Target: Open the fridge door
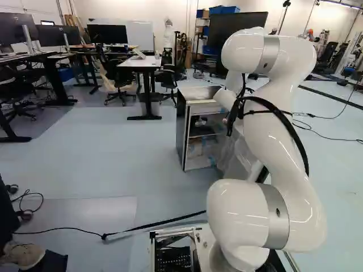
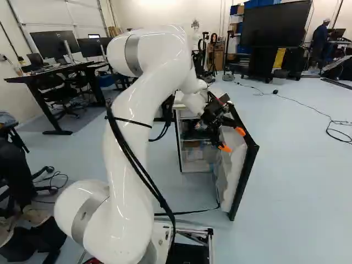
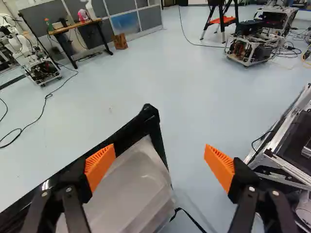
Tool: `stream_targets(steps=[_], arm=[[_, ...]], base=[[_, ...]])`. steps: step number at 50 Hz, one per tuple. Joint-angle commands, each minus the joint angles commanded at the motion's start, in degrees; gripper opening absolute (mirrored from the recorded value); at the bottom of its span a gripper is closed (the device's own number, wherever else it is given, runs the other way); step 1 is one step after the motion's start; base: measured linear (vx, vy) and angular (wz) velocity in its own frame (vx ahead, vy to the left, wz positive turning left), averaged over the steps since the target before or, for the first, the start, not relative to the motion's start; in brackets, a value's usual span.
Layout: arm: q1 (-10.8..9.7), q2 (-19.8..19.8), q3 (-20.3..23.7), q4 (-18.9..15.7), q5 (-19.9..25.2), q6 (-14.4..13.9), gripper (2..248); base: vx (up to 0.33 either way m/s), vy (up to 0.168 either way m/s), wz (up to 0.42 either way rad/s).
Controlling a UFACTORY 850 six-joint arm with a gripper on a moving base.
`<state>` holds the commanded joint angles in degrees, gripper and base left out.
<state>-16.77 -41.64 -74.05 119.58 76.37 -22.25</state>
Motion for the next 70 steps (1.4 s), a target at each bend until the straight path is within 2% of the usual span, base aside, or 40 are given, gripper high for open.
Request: stream_targets(steps=[15,70], arm=[[2.4,2.0,4.2,-1.4,0.0,0.0,247],[15.8,11.4,22.7,-15.0,0.0,0.0,247]], base=[[0.000,0.000,0.000],[0.000,0.000,0.000]])
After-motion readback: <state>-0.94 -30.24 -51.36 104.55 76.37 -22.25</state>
